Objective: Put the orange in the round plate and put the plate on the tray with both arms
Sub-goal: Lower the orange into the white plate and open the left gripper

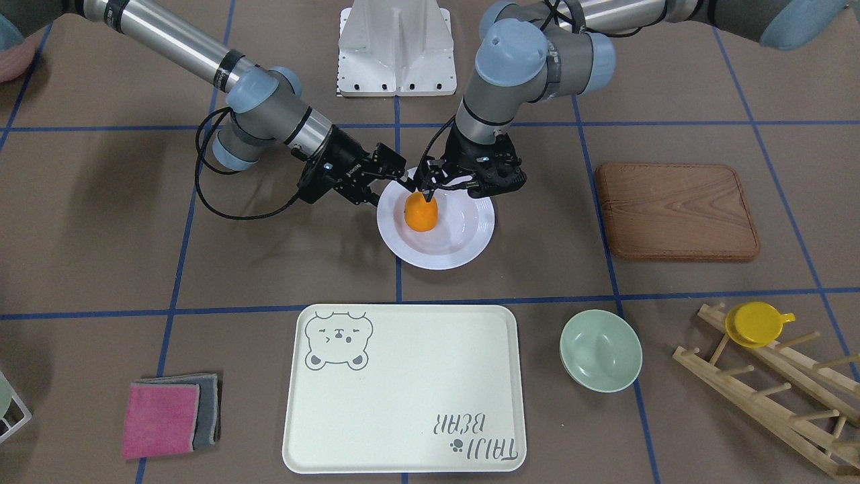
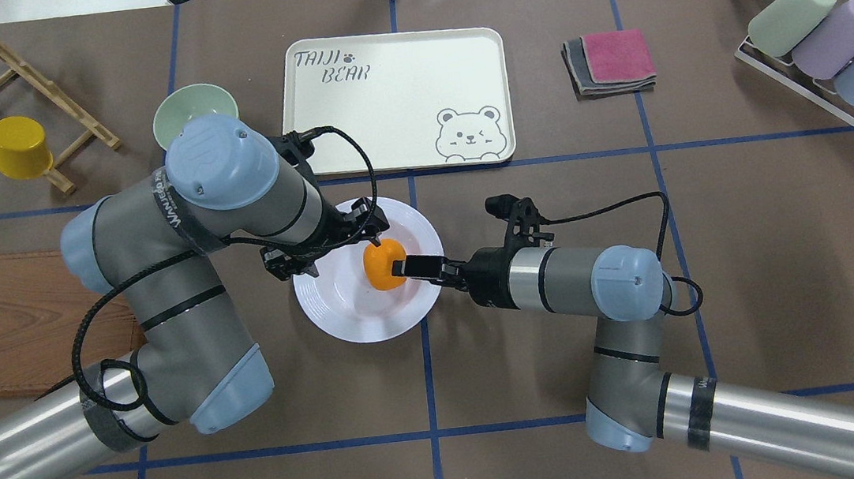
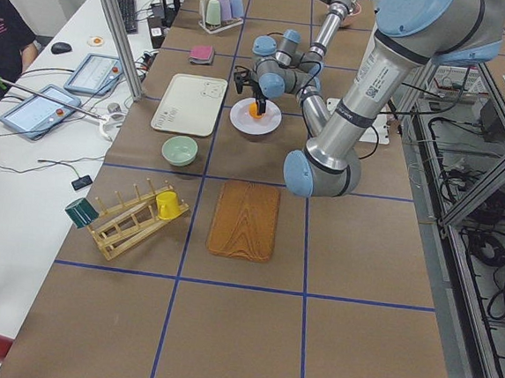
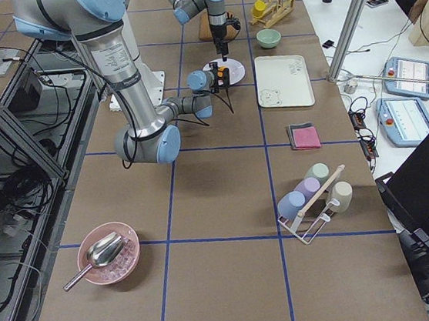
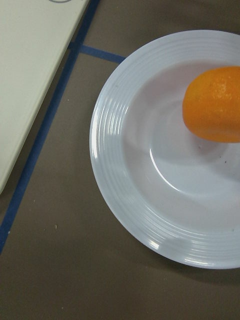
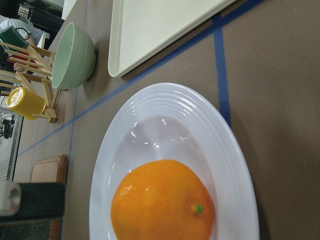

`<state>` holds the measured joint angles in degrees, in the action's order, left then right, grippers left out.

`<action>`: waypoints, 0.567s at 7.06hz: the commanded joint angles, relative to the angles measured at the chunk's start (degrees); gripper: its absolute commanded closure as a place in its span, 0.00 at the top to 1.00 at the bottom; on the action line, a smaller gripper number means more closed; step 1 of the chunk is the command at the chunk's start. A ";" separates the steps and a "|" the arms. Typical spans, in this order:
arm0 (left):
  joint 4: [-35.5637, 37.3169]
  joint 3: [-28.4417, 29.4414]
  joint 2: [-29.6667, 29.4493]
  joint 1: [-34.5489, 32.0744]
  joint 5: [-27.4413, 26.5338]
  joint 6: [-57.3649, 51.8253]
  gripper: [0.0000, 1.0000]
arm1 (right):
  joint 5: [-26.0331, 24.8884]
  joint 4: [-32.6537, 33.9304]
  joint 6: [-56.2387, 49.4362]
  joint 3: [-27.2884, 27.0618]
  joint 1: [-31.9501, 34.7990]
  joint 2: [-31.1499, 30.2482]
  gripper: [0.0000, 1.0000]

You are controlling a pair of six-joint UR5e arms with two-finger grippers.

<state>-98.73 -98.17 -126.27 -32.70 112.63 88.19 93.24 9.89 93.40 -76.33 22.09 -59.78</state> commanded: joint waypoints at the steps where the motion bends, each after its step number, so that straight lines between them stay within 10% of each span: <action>1: 0.03 -1.15 0.58 -0.44 0.04 -0.03 0.98 | 0.01 -1.81 3.27 -0.48 0.33 0.10 0.64; 4: 0.11 -1.85 0.76 -0.44 0.04 -0.03 0.98 | 0.01 -1.90 7.65 -2.15 1.11 2.45 0.52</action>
<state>-98.62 -99.51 -125.64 -33.12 112.68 88.16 93.29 8.04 98.83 -77.95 22.80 -58.93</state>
